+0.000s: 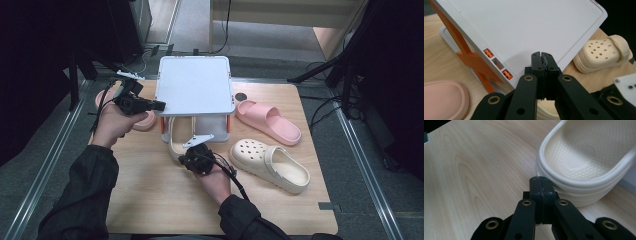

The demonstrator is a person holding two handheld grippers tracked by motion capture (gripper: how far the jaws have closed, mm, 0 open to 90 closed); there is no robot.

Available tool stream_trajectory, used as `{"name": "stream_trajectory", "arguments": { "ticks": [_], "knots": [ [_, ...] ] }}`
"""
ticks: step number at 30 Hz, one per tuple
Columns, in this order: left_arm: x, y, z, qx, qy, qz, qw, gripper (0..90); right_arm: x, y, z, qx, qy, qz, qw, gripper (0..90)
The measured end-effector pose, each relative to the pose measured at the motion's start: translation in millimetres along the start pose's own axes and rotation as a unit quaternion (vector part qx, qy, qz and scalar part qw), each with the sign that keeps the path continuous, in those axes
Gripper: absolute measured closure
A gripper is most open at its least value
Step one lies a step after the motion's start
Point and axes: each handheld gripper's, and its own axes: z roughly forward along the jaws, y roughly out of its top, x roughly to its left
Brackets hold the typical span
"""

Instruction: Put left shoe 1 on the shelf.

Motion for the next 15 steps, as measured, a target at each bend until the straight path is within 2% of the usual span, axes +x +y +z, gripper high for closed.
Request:
{"name": "stream_trajectory", "arguments": {
  "ticks": [1, 5, 7, 10, 12, 15],
  "knots": [
    [0.2, 0.0, 0.1, 0.000, -0.001, -0.001, 1.0000, 89.1, -1.5, 1.7, 0.8, -0.003, 0.006, 0.000, 1.0000, 90.0],
    [0.3, 0.0, 0.0, 0.000, -0.002, 0.000, 1.0000, 89.2, -4.6, 10.2, 6.7, 0.004, -0.006, -0.001, 1.0000, 90.0],
    [0.6, 0.0, -0.1, 0.000, -0.002, -0.001, 1.0000, 89.2, -6.4, 13.2, 9.5, -0.001, 0.000, -0.004, 1.0000, 90.0],
    [0.2, 0.1, -0.1, 0.001, -0.001, 0.000, 1.0000, 89.1, -6.6, 20.0, 15.6, 0.002, -0.019, -0.014, 0.9997, 90.0],
    [0.1, 0.1, -0.1, 0.001, -0.001, 0.000, 1.0000, 89.1, -8.4, 23.9, 19.3, -0.003, -0.010, -0.005, 0.9999, 90.0],
    [0.5, 0.0, -0.1, 0.000, -0.002, 0.000, 1.0000, 89.1, -9.3, 29.8, 24.4, -0.008, -0.016, -0.005, 0.9998, 90.0]
  ]
}}
